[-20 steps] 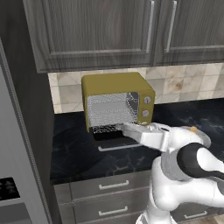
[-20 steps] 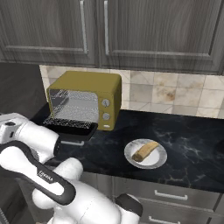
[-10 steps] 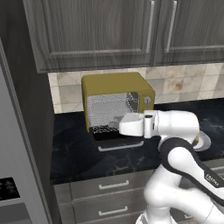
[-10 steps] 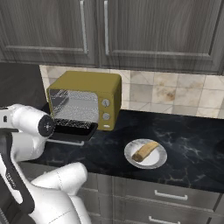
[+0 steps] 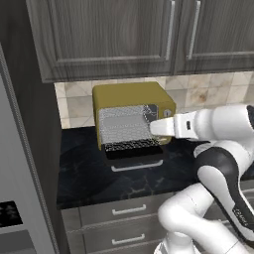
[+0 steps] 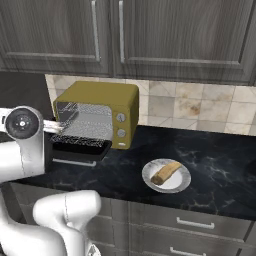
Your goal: Pull the toaster oven rack outwards. Pick up the baguette from the plate and place it on the toaster oven rack. Close the toaster oven door fully and set the temperature to the lowest setting.
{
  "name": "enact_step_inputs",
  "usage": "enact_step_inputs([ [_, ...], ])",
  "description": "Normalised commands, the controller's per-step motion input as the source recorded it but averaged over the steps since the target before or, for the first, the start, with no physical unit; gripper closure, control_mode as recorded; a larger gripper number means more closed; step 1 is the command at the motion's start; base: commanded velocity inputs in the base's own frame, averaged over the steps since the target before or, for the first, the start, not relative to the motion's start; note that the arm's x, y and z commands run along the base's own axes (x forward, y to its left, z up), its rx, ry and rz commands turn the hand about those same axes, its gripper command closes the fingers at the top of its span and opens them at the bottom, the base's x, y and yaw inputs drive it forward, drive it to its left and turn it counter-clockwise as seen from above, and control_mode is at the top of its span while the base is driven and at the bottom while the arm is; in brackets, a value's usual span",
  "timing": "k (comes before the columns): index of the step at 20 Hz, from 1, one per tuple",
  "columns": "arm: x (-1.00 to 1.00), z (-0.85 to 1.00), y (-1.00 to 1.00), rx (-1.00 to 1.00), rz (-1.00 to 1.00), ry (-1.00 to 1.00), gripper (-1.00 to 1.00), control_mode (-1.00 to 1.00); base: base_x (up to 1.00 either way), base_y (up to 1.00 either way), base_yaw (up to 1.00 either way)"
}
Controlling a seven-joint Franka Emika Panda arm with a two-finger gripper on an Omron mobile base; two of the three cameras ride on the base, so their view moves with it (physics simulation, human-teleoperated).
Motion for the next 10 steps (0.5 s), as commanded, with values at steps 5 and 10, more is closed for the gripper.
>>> enact_step_inputs([
  [5,0.0,-0.1,-0.89,-0.06,-0.68,0.09,-1.0,-1.0,0.0,0.0,0.0],
  [10,0.0,-0.13,-0.9,-0.06,-0.43,0.18,-1.0,-1.0,0.0,0.0,0.0],
])
